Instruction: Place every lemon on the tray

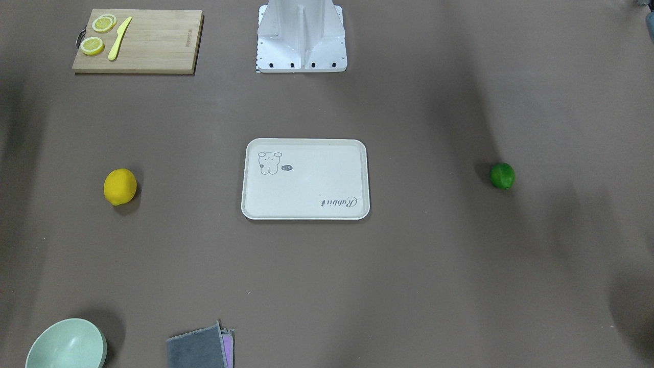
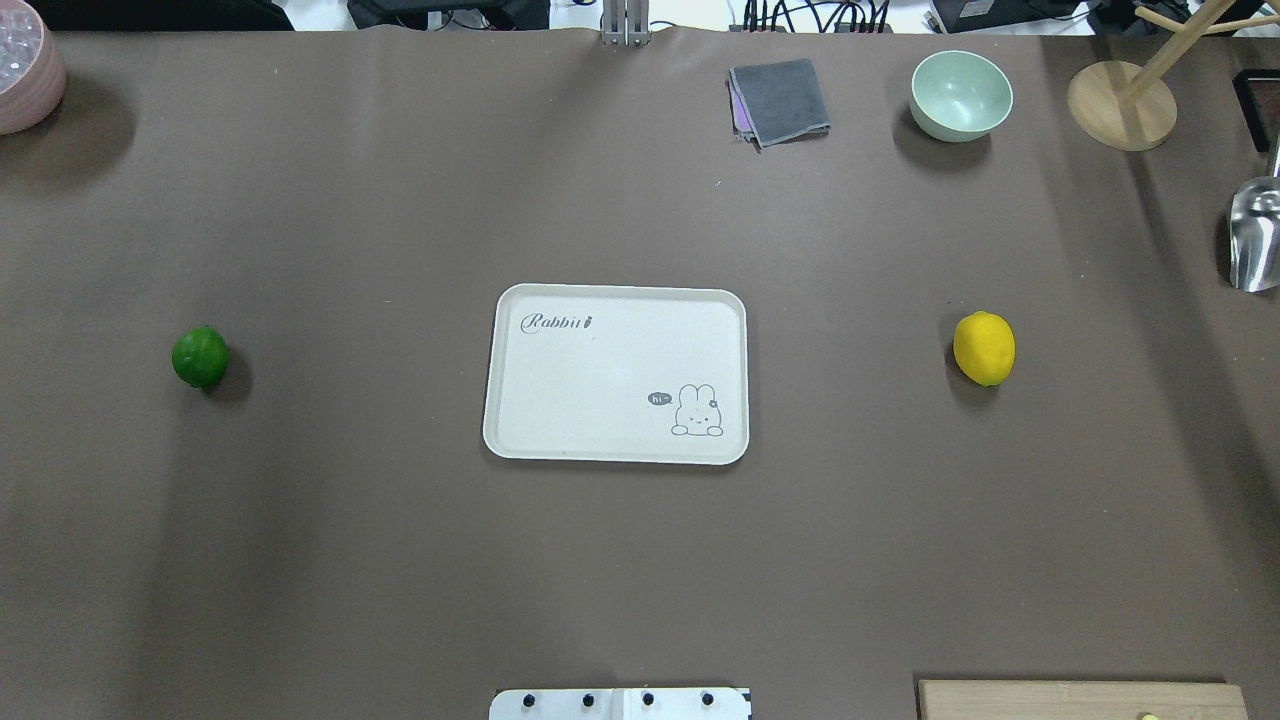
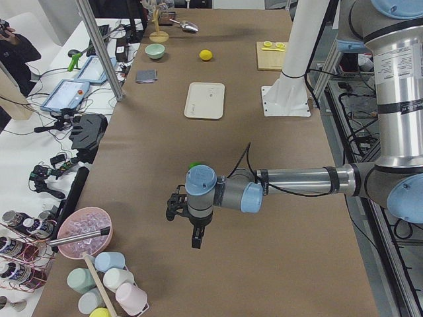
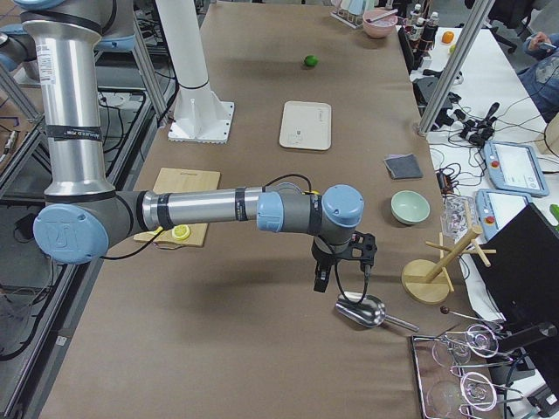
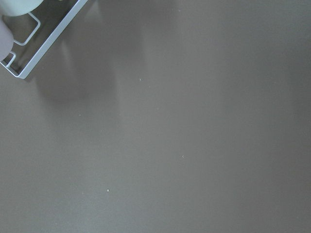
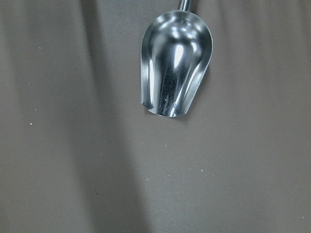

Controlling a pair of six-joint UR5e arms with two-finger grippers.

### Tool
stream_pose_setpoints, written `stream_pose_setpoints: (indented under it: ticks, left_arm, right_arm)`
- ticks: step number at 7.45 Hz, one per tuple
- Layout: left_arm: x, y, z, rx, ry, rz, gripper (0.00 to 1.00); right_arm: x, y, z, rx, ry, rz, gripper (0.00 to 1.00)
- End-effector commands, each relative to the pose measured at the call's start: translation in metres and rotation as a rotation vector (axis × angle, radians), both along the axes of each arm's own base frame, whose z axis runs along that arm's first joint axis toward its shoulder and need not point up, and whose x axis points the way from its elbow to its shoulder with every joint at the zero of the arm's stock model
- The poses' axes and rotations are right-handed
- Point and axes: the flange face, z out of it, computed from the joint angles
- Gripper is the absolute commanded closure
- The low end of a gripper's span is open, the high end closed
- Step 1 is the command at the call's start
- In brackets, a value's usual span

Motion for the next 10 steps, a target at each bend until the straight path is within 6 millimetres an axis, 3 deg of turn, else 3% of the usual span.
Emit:
stream_pose_setpoints:
  ticks: [1,5,7,10]
  left_arm:
    - [-0.011,0.011,0.009,-0.012,0.021,-0.013,0.02]
    - [-0.027,0.025,0.017,0.007,0.016,-0.003,0.02]
    - [-0.027,0.025,0.016,0.009,0.016,-0.003,0.02]
    - [-0.021,0.016,0.007,0.018,0.070,0.002,0.02]
  right_arm:
    - [0.000,0.001,0.000,0.000,-0.004,-0.024,0.00]
    - [-0.003,-0.004,-0.003,-0.022,-0.025,-0.023,0.00]
    - [-0.036,-0.024,-0.025,0.012,-0.057,-0.078,0.00]
    - [-0.110,-0.066,-0.054,0.005,-0.165,-0.169,0.00]
